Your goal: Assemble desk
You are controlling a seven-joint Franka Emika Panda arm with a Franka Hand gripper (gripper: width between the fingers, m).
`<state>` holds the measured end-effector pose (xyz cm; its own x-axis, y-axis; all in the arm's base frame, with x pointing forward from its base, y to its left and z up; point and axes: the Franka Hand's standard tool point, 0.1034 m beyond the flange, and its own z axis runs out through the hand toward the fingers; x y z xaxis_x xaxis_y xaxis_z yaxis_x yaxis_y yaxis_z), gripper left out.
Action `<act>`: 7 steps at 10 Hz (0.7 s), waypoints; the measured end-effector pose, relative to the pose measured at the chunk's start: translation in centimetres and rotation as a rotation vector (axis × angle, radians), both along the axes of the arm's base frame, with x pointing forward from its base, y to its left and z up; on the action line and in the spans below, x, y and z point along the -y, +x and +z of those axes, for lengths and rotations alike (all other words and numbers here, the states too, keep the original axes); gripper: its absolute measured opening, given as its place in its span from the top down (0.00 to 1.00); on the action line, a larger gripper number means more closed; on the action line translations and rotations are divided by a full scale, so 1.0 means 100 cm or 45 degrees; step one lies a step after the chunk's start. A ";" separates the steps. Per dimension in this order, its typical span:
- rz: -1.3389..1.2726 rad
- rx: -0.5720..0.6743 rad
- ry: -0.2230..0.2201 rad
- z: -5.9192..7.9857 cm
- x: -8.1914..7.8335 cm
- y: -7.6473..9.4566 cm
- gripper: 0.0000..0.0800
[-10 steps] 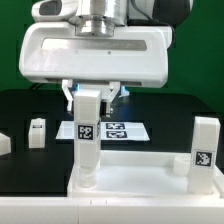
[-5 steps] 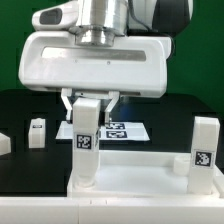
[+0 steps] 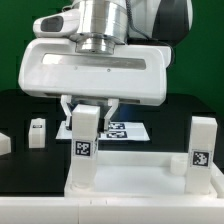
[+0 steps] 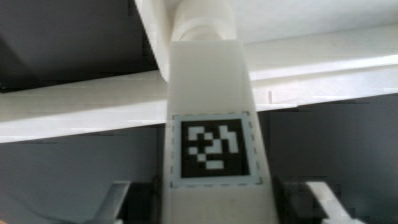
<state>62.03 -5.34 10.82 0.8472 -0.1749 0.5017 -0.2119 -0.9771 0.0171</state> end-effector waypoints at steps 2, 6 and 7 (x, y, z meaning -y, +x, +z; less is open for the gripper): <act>0.000 -0.001 0.000 0.000 0.000 0.000 0.64; -0.004 -0.091 0.058 0.011 0.000 0.004 0.21; -0.010 -0.089 0.071 0.023 0.003 0.012 0.19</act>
Offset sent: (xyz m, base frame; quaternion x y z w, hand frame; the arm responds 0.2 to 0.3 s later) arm 0.0000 0.0000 0.0000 0.0000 0.0000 0.0000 1.0000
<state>63.27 -5.61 13.10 0.8783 -0.2074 0.4308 -0.2195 -0.9754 -0.0220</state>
